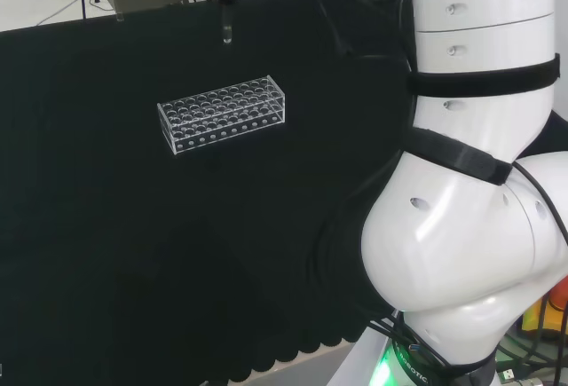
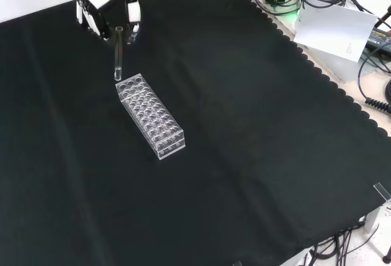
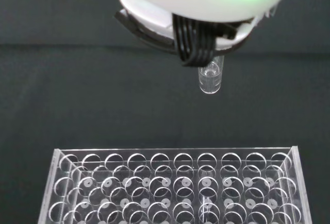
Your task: Shake the test tube.
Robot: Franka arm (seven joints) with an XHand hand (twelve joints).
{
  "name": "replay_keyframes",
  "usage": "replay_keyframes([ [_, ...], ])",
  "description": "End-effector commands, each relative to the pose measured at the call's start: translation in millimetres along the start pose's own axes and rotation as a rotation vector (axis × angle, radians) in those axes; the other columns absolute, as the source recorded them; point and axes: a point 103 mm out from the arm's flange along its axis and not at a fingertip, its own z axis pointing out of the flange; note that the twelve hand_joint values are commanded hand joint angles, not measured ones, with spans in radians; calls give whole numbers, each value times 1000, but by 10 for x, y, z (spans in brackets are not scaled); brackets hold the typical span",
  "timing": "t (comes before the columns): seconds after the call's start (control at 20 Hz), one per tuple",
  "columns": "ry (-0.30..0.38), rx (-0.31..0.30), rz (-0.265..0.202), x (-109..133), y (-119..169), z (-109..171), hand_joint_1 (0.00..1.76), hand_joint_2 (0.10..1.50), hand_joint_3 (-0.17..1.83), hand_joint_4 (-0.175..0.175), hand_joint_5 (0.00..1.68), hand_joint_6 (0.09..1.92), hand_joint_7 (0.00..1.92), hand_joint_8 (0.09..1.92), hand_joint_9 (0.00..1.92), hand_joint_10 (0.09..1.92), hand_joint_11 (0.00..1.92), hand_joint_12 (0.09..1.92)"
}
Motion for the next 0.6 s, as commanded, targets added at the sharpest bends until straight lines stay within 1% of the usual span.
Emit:
replay_keyframes([
  [0.05,-4,-20,-15,25,-249,-168,1440,568,710,-175,1340,404,1451,697,1535,87,889,1177],
  [0.2,3,-28,-9,22,-325,-202,1440,568,712,-175,1340,403,1452,697,1536,87,890,1177],
  [0.35,27,-35,-1,38,-399,-216,1441,567,713,-175,1341,403,1452,697,1536,87,890,1177],
  [0.5,60,-49,-12,138,-461,-223,1440,566,714,-175,1341,403,1452,697,1537,87,891,1176],
  [0.6,75,-58,-30,256,-490,-222,1440,566,714,-175,1341,402,1452,697,1538,87,891,1176],
])
